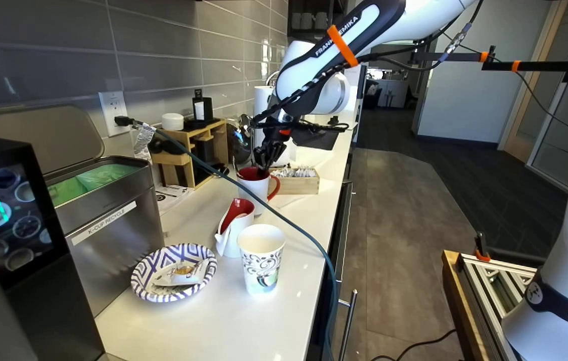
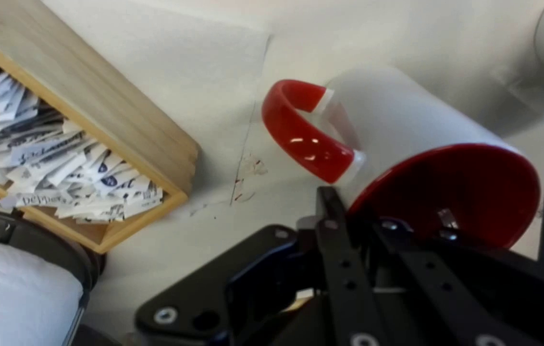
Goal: Move the mug forward then remove the spoon from the mug and put it in the cup
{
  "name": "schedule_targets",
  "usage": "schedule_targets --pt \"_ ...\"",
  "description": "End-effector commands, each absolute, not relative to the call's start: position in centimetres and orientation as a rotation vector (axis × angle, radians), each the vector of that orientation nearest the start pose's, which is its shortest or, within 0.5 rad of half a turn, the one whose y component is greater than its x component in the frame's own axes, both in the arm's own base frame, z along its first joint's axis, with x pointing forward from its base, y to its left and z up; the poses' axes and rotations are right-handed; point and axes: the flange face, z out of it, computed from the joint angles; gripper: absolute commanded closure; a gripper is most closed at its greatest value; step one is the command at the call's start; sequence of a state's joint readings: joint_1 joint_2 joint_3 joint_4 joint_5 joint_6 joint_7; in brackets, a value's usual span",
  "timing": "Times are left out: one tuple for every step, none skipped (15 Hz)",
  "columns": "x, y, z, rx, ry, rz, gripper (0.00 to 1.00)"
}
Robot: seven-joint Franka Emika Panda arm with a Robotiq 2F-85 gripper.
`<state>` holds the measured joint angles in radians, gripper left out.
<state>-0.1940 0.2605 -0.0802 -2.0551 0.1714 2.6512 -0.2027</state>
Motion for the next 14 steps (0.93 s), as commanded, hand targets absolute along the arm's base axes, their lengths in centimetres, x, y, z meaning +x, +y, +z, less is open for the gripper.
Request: schedule_targets --pt "61.9 -16.9 37.1 -3.089 0.274 -0.616 0.98" --pt "62.7 -17.0 37.6 -3.086 0.250 -0.636 0.98" --pt "63.4 -17.1 38.1 -3.087 0.219 -0.650 0.98" --pt "64.1 -17.3 38.5 -3.096 0.181 -0.653 0.98" --pt "64.8 -17.5 38.7 -3.099 0.133 -0.645 0.98" --pt "65.3 -17.7 38.8 -3.105 0.092 -0.635 0.98" --pt "65.8 -18.0 38.8 -3.102 0.012 -0.612 0.98" --pt "66.2 -18.5 39.0 -3.102 -0.084 -0.593 0.98" --pt "66.3 -19.0 39.0 -3.111 -0.141 -0.565 0.98" --pt "65.2 -17.8 38.4 -3.115 -0.033 -0.588 0.98" --pt "65.4 -18.1 38.3 -3.117 -0.046 -0.581 0.92" --pt "65.4 -18.2 38.1 -3.118 -0.042 -0.575 0.92" --pt "65.3 -18.2 37.8 -3.118 -0.043 -0.569 0.92" --pt "65.3 -18.0 37.7 -3.117 -0.044 -0.566 0.98"
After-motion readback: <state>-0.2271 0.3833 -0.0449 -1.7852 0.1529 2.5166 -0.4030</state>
